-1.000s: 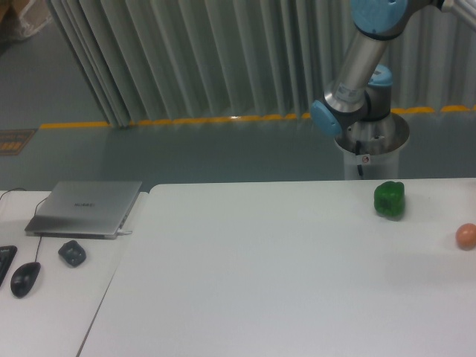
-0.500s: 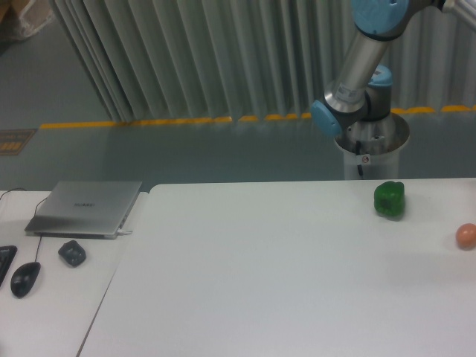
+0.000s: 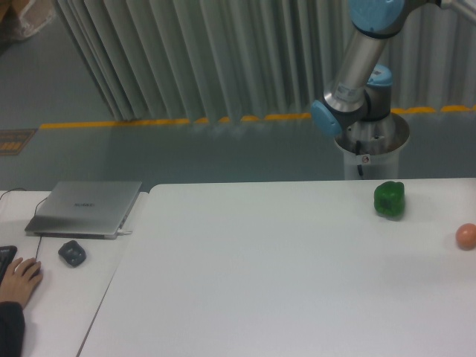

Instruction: Place the triangular bread on the table

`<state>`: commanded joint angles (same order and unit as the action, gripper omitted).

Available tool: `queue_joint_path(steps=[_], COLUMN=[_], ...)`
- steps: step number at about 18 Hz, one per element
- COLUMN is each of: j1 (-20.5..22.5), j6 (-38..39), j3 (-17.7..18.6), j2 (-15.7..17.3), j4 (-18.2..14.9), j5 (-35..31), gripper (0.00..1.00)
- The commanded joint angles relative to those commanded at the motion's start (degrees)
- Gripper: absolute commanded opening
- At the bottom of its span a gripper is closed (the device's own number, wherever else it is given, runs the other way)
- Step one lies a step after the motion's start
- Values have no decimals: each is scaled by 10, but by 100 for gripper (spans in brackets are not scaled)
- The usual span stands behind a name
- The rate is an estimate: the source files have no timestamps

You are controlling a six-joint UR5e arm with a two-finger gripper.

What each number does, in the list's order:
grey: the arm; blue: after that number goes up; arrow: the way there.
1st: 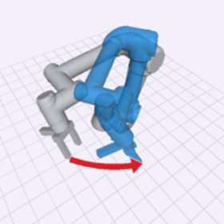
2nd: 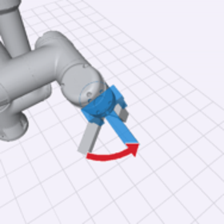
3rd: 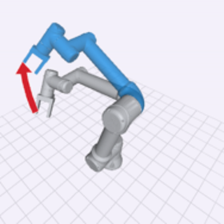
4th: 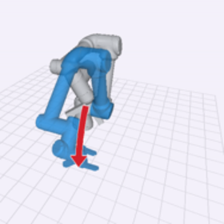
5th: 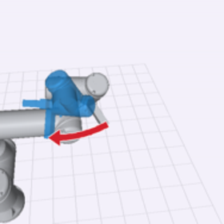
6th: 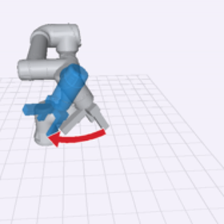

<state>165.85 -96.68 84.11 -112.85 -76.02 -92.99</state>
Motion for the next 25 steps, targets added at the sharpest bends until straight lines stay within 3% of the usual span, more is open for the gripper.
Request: queue_joint_path(steps=[4, 8, 12, 17, 19, 25], j1=[7, 4, -17, -76, -125, -221], j6=[4, 16, 72, 177, 222, 262], j3=[-13, -24, -53, -52, -51, -40], j2=[4, 14, 30, 43, 44, 50], j4=[-39, -71, -135, -137, -135, -121], j5=[47, 53, 63, 63, 60, 59], gripper=[17, 17, 17, 17, 17, 18])
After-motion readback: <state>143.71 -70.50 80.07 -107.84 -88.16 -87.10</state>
